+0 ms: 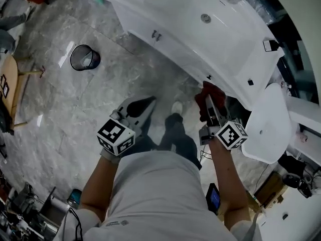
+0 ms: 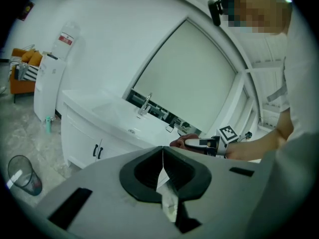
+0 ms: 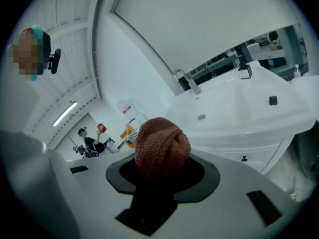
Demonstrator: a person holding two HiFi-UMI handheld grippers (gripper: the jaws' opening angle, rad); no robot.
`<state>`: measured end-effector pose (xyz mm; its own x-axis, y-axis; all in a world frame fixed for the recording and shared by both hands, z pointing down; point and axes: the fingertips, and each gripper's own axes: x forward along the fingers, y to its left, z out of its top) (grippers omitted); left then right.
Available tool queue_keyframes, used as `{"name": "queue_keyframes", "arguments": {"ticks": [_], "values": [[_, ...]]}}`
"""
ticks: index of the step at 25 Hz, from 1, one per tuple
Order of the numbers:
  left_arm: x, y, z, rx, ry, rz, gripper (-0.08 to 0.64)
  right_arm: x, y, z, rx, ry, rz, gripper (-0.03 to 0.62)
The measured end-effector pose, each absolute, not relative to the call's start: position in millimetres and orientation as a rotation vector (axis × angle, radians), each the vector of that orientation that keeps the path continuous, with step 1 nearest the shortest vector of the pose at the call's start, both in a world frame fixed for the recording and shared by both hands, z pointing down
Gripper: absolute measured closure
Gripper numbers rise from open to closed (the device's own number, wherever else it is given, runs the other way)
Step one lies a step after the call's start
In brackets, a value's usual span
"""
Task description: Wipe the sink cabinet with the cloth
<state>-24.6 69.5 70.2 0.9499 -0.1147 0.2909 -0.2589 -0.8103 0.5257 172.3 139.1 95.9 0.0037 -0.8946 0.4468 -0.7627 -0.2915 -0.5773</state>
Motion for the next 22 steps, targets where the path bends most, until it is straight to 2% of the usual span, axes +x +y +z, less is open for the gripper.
{"name": "queue_keyframes", "arguments": {"ticks": [9,22], "values": [[1.9,67.5,143.5,2.397,-0.413,0.305,0.548,223.2,118.3,193.1,-2.136,1.754,-1.278,0.43],[-0.7,61.1,274.1,2.311,-0.529,0.262,0.548,242.7,64.4,321.9,-2.147,1.766,-1.269,0.43]]}}
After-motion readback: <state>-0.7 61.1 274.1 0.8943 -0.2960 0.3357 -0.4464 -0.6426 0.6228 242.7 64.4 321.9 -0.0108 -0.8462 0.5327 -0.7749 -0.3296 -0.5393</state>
